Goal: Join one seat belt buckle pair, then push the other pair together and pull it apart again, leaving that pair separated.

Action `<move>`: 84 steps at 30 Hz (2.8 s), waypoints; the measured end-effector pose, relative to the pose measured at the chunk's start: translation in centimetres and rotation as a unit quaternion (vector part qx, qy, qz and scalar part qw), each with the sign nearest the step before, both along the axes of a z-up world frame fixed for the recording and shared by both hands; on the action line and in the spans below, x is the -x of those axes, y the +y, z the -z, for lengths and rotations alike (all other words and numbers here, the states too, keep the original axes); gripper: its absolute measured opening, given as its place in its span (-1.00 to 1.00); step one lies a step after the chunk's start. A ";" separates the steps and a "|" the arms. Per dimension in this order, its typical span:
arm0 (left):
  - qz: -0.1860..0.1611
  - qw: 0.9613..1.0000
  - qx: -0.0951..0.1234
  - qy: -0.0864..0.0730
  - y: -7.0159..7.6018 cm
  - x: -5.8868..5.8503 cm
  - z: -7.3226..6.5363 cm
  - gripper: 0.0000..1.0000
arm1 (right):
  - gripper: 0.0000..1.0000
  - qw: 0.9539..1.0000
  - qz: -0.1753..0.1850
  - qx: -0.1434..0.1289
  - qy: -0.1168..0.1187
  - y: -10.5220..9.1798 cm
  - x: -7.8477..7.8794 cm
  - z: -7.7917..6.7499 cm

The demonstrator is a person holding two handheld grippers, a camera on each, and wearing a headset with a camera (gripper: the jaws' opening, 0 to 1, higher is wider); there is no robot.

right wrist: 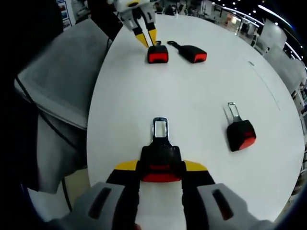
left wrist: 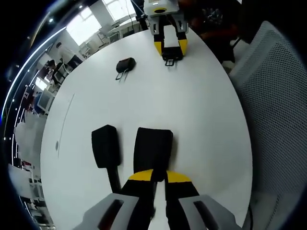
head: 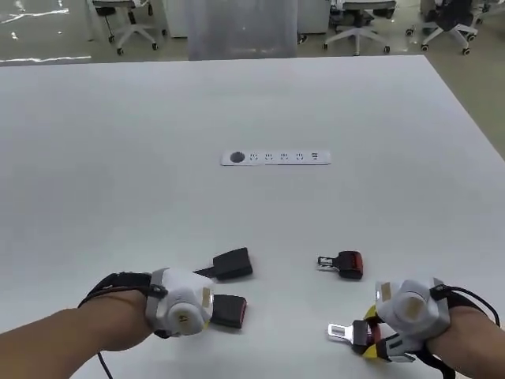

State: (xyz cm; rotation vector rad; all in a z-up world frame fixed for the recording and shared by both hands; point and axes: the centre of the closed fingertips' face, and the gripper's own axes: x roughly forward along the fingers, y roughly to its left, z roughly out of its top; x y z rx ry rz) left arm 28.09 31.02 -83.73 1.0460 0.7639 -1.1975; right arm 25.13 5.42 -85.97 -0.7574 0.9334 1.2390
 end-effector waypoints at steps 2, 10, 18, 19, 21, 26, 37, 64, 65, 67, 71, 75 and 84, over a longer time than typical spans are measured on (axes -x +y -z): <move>0.013 1.000 -0.008 -0.001 -0.1 0.0 0.0 -0.84 | -0.33 1.000 -0.001 0.001 -0.001 0.0 -0.1 0.1; 0.023 0.999 -0.022 0.002 -0.7 -0.2 0.1 -0.76 | -0.31 1.000 0.003 -0.003 0.004 -0.1 -0.1 0.3; -0.002 1.000 -0.010 -0.003 -1.3 -1.6 -0.6 -0.41 | -0.31 1.000 0.008 -0.007 0.005 0.0 -0.1 0.3; -0.010 1.000 -0.010 -0.001 -1.2 -1.8 -0.6 -0.32 | -0.31 1.000 0.008 -0.008 0.005 0.0 -0.1 0.4; -0.034 0.999 -0.005 0.004 -1.1 -2.1 -0.5 -0.13 | -0.31 1.000 0.009 -0.008 0.004 0.0 -0.1 0.4; -0.079 0.996 0.013 0.030 -0.9 -2.3 -0.1 0.04 | -0.31 1.000 0.011 -0.011 0.004 0.0 -0.1 0.4; -0.118 0.992 0.005 0.044 0.0 -2.6 0.8 -0.04 | -0.31 1.000 0.010 -0.014 0.003 0.0 -0.1 0.4; -0.038 0.998 -0.012 0.039 -0.7 -2.1 2.1 -0.34 | -0.31 1.000 0.009 -0.016 0.004 0.0 -0.2 0.4; -0.036 0.999 -0.012 0.039 -0.7 -2.1 2.1 -0.34 | -0.31 1.000 0.009 -0.015 0.004 0.0 -0.1 0.3; -0.032 0.999 -0.011 0.039 -0.7 -2.1 2.1 -0.34 | -0.31 1.000 0.009 -0.015 0.004 0.0 -0.2 0.3; -0.028 0.999 -0.005 0.040 -0.7 -2.0 2.1 -0.35 | -0.31 1.000 0.009 -0.015 0.004 0.0 -0.2 0.4; -0.021 0.999 -0.011 0.040 -0.8 -2.0 2.1 -0.35 | -0.31 1.000 0.008 -0.013 0.004 0.0 -0.1 0.3; 0.004 0.999 -0.027 0.041 -0.9 -1.7 2.2 -0.36 | -0.31 1.000 -0.009 0.002 0.004 0.0 -0.3 0.5</move>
